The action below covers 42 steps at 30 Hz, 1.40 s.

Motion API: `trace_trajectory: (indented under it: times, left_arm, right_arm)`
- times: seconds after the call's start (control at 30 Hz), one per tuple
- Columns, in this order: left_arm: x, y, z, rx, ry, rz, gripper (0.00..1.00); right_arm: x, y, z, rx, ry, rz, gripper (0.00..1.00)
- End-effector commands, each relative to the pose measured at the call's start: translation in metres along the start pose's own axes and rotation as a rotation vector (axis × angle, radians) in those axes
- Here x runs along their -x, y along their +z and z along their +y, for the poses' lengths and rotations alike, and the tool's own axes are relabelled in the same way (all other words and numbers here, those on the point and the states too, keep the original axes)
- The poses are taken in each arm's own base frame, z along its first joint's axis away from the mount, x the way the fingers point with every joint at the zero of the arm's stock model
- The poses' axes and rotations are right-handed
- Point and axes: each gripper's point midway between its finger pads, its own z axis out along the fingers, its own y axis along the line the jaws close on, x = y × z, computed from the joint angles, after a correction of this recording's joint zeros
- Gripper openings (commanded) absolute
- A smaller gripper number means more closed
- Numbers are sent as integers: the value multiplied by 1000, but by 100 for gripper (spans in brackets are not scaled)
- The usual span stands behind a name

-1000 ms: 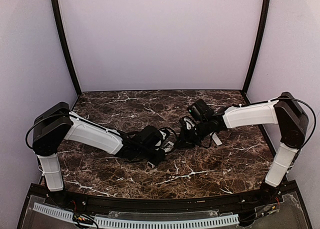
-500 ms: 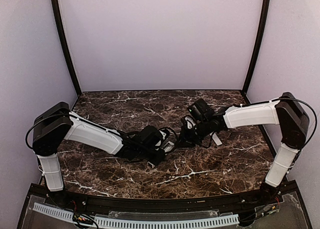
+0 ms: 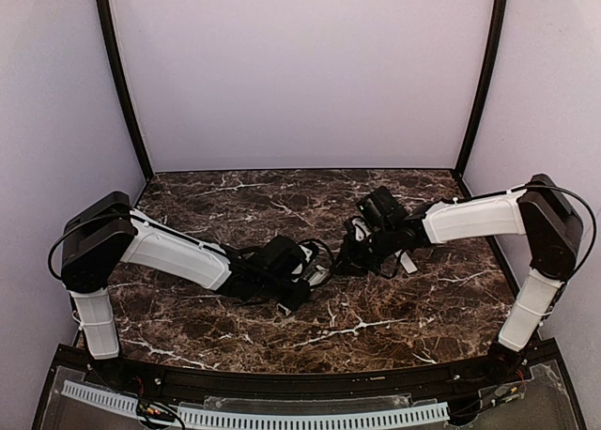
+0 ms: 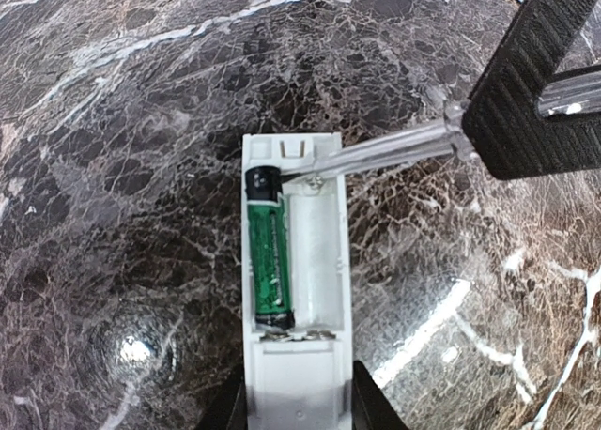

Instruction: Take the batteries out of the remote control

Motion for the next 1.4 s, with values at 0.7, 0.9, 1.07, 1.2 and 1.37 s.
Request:
trace_trajectory:
  times: [0.7,0.9,1.07,1.2,1.37]
  left_arm:
    - [-29,9,-9,-45,-4,96,0]
    - [-26,10,-9,-40,5,92,0]
    - [-23,11,-10,-37,15,91,0]
    - [-23,12,-10,-37,15,92,0]
    - [-24,13,-9,-37,12,96,0]
  right_arm:
    - [-9,-1,8,30,-148,31,0]
    - [-6,-5,19,52,-184,23,0]
    - [-5,-8,32,102,-208,23,0]
    - [-6,-11,43,156,-216,30,0]
    - [-8,-11,46,173,-165,58,0]
